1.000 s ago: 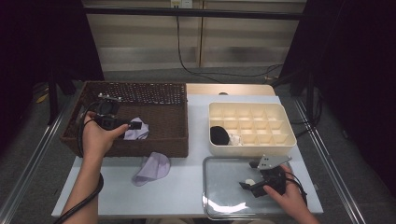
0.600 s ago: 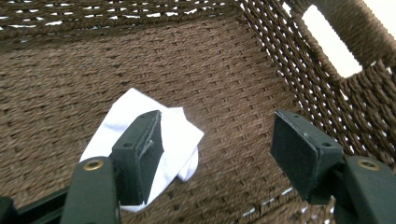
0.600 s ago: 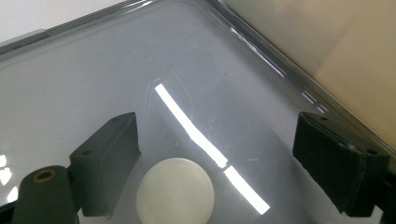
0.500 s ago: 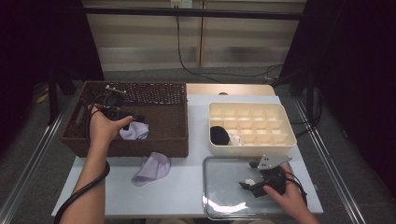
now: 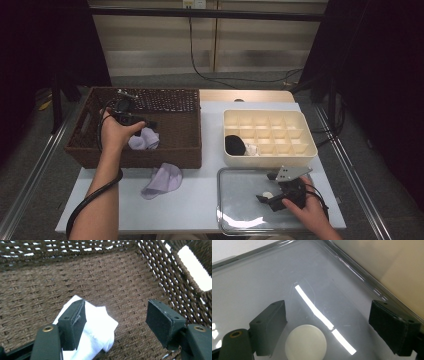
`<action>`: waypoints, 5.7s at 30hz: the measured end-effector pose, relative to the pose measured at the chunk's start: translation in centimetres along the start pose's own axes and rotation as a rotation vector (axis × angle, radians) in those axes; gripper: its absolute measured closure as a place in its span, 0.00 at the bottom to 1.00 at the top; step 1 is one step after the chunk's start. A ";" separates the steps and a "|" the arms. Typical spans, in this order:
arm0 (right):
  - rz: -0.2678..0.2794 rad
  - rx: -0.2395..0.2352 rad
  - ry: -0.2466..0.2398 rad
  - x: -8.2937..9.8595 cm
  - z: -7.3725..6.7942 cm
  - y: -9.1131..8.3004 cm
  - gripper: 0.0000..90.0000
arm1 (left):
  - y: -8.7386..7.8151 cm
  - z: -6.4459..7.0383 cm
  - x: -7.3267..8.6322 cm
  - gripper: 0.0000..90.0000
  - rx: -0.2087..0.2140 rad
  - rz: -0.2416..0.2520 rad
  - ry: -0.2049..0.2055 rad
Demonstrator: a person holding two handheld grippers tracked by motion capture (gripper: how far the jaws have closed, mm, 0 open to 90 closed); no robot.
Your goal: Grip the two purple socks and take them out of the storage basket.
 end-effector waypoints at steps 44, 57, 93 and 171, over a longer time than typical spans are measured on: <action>0.000 0.003 0.002 0.0 0.0 0.0 0.16 | 5.8 -3.3 1.1 0.34 -0.113 -0.072 -0.015; -0.001 0.002 0.003 0.0 0.0 0.0 0.16 | 6.2 -3.5 1.5 0.34 -0.129 -0.090 -0.002; -0.001 0.000 0.003 0.0 0.0 0.0 0.16 | 4.0 -2.1 0.0 0.85 -0.077 -0.018 -0.015; 0.000 0.001 0.001 0.0 0.0 0.0 0.16 | -5.9 7.3 -1.0 0.85 0.073 -0.017 0.128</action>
Point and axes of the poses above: each handheld gripper's, and its own axes: y roughly forward along the jaws, x roughly out of its underside, z roughly to its right, the point moved 1 cm from there along y, roughly forward along the jaws, and after that the axes turned 15 degrees about x, right-handed, at the moved point
